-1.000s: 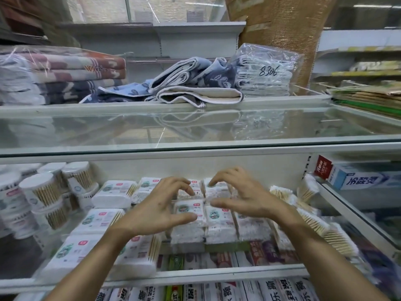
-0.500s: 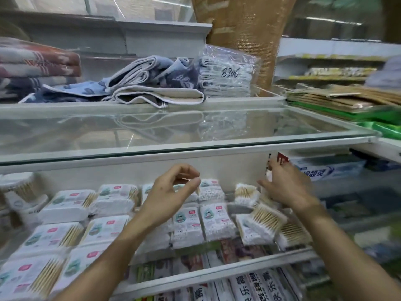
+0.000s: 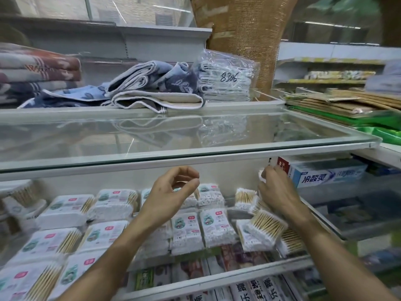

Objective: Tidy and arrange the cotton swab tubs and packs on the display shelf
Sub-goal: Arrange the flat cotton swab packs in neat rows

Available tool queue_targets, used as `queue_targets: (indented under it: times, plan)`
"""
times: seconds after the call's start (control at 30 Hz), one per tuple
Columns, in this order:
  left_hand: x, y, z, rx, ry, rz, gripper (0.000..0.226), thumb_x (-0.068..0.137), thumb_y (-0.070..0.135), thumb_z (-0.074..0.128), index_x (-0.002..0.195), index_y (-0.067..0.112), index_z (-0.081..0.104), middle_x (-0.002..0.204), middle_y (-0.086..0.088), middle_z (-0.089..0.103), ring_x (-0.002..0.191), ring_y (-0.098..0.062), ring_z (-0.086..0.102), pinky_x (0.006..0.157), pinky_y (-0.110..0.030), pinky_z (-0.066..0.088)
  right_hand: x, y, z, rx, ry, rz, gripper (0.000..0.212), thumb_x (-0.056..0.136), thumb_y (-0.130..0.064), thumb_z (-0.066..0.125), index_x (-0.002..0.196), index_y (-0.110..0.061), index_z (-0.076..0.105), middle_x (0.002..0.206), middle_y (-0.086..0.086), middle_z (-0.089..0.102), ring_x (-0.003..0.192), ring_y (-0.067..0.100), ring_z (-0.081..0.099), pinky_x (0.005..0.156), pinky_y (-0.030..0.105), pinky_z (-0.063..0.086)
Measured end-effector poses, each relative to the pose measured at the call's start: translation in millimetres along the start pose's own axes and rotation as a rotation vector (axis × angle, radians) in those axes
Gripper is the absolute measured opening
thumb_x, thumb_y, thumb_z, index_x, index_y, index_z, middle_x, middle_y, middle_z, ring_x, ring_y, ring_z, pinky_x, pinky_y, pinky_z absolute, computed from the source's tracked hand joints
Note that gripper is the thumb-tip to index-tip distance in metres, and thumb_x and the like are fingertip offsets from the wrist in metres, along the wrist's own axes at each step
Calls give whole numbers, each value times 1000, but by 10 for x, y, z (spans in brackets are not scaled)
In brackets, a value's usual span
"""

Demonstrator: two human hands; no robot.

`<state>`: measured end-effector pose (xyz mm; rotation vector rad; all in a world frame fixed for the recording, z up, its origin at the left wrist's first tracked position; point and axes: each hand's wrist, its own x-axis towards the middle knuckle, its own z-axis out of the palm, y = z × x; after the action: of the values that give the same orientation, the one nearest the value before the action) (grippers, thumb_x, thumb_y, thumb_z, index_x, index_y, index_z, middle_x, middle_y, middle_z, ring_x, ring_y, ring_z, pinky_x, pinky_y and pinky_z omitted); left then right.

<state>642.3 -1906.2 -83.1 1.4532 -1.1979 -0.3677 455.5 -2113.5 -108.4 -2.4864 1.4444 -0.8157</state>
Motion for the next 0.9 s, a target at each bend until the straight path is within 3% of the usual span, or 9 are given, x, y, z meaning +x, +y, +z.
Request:
queue_targets:
  times: [0.13, 0.27, 0.37, 0.43, 0.53, 0.63, 0.7, 0.77, 0.9]
  plan:
    - [-2, 10, -70, -14, 26, -59, 17, 93, 25, 66, 110, 24, 65, 109, 7, 71, 100, -7, 69, 89, -26, 55, -2, -112, -165, 200, 69, -170, 14, 94, -17, 63, 107, -14, 64, 105, -1, 59, 86, 12, 53, 70, 18, 37]
    - [39, 1, -109, -77, -49, -186, 47, 89, 43, 66, 130, 23, 54, 123, 2, 65, 98, -14, 73, 97, -39, 54, -162, -386, -237, 309, 83, -561, 13, 86, -12, 73, 97, -16, 68, 87, -6, 62, 78, 6, 55, 70, 6, 40]
    - [92, -45, -123, -332, -93, -338, 69, 82, 43, 70, 139, 14, 45, 127, -14, 62, 102, -31, 72, 100, -47, 52, -277, -570, -189, 352, 88, -850, 11, 86, -15, 70, 93, -7, 68, 93, -2, 61, 82, 4, 55, 75, 9, 45]
    - [120, -85, -163, -510, -112, -401, 65, 84, 37, 71, 136, 7, 46, 124, -22, 64, 102, -39, 70, 98, -48, 53, -329, -648, -133, 358, 51, -950, 17, 90, -23, 63, 94, -7, 68, 101, -1, 60, 84, 4, 55, 72, 14, 47]
    - [94, -129, -246, -546, -108, -399, 72, 75, 27, 83, 136, 11, 49, 116, -16, 70, 102, -30, 71, 86, -35, 57, -384, -722, -44, 322, 49, -1083, 10, 92, -18, 62, 92, -10, 68, 103, 1, 59, 86, 9, 56, 69, 22, 47]
    - [43, -113, -313, -275, -107, -330, 76, 66, 18, 89, 134, 21, 56, 125, -1, 62, 103, -14, 71, 82, -26, 56, -375, -764, -15, 333, 15, -1118, 8, 91, -23, 66, 95, -16, 67, 109, 0, 58, 94, 13, 58, 74, 29, 50]
    - [11, -94, -361, -213, -111, -291, 69, 69, 15, 88, 131, 22, 58, 123, 4, 67, 105, -17, 71, 88, -34, 57, -338, -771, -8, 354, -30, -1055, 23, 87, -37, 70, 103, -21, 63, 119, -4, 55, 109, 13, 54, 88, 28, 49]
    - [-15, -89, -407, -187, -90, -245, 64, 71, 15, 87, 128, 21, 58, 118, 2, 73, 107, -19, 71, 91, -40, 56, -324, -783, -15, 412, -96, -947, 44, 81, -54, 72, 114, -30, 56, 131, -11, 49, 124, 8, 45, 101, 22, 41]
    - [-53, -85, -443, -136, -49, -200, 66, 72, 8, 85, 128, 21, 52, 109, 2, 76, 105, -11, 71, 84, -24, 58, -342, -805, -31, 529, -177, -833, 58, 75, -62, 73, 123, -53, 43, 131, -36, 41, 127, -7, 38, 101, 7, 31]
